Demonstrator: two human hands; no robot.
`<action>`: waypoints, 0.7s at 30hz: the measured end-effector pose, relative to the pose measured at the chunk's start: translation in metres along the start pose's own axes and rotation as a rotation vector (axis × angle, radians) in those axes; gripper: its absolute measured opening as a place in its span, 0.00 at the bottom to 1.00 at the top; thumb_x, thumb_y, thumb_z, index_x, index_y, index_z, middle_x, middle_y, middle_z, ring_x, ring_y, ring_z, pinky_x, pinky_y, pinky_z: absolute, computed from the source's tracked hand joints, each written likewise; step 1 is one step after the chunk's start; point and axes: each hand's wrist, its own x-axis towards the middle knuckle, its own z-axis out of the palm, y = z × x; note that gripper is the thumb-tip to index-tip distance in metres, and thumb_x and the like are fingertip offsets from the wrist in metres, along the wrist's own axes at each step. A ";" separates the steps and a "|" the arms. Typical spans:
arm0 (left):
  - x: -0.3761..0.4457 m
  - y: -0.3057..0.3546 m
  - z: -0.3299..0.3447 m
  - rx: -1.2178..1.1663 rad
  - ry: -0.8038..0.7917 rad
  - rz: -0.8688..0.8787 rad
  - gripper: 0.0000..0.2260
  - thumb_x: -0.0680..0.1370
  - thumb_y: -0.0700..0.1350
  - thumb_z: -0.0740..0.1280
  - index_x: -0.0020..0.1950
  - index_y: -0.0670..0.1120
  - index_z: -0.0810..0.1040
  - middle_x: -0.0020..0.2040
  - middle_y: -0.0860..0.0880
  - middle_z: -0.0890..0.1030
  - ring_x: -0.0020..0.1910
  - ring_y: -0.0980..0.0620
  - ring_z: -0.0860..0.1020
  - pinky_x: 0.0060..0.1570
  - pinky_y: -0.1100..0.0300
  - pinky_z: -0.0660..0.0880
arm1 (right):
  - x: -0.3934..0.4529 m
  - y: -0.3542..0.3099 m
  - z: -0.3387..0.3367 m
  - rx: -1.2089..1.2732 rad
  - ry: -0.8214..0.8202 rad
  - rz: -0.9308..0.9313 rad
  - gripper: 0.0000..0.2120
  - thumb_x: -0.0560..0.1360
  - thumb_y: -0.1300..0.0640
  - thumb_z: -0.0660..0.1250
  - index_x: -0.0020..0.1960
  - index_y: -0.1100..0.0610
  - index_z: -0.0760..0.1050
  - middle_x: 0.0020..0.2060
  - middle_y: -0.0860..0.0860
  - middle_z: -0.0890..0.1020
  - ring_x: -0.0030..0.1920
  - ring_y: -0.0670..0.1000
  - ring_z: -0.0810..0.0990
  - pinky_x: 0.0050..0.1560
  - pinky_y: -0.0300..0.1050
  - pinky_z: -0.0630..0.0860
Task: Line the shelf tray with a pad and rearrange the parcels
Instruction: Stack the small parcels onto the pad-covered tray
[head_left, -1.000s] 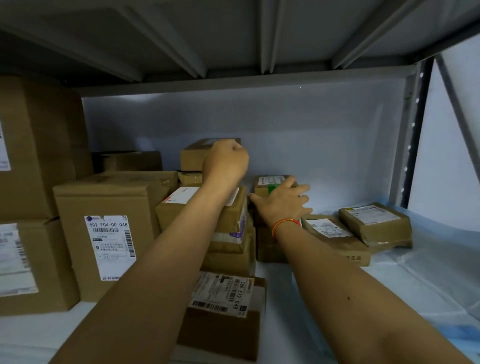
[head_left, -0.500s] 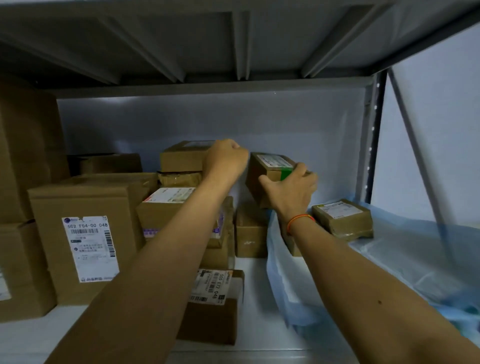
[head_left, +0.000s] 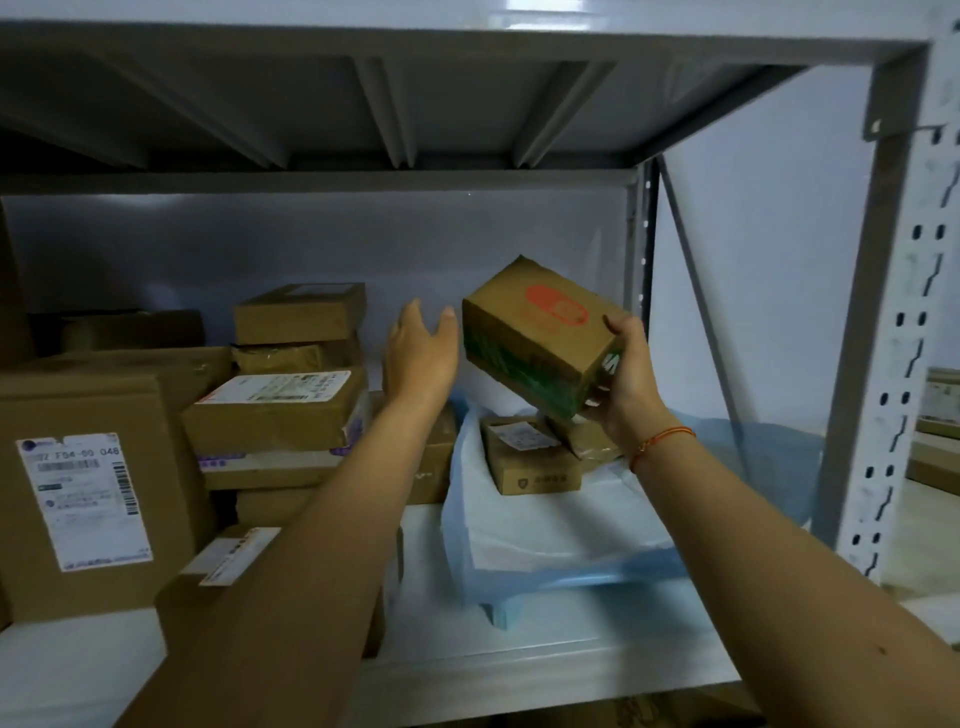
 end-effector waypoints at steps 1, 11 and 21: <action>-0.002 0.001 0.002 -0.021 0.014 0.003 0.24 0.82 0.55 0.54 0.76 0.48 0.60 0.75 0.47 0.65 0.73 0.45 0.65 0.68 0.50 0.65 | -0.001 -0.001 -0.007 0.043 -0.024 0.046 0.20 0.74 0.38 0.59 0.59 0.50 0.73 0.52 0.55 0.79 0.51 0.55 0.77 0.51 0.52 0.77; -0.015 0.010 0.029 -0.228 -0.012 0.092 0.19 0.82 0.54 0.53 0.46 0.51 0.82 0.50 0.48 0.83 0.53 0.48 0.80 0.60 0.49 0.74 | 0.007 0.000 -0.051 0.254 -0.234 0.511 0.29 0.68 0.33 0.59 0.58 0.51 0.79 0.59 0.57 0.79 0.58 0.61 0.78 0.54 0.59 0.75; -0.024 0.020 0.040 -0.245 -0.004 0.094 0.22 0.83 0.52 0.51 0.38 0.54 0.80 0.43 0.52 0.82 0.50 0.50 0.80 0.56 0.53 0.75 | 0.008 -0.001 -0.071 0.256 -0.322 0.577 0.32 0.68 0.36 0.63 0.69 0.47 0.74 0.68 0.56 0.74 0.66 0.58 0.73 0.67 0.55 0.68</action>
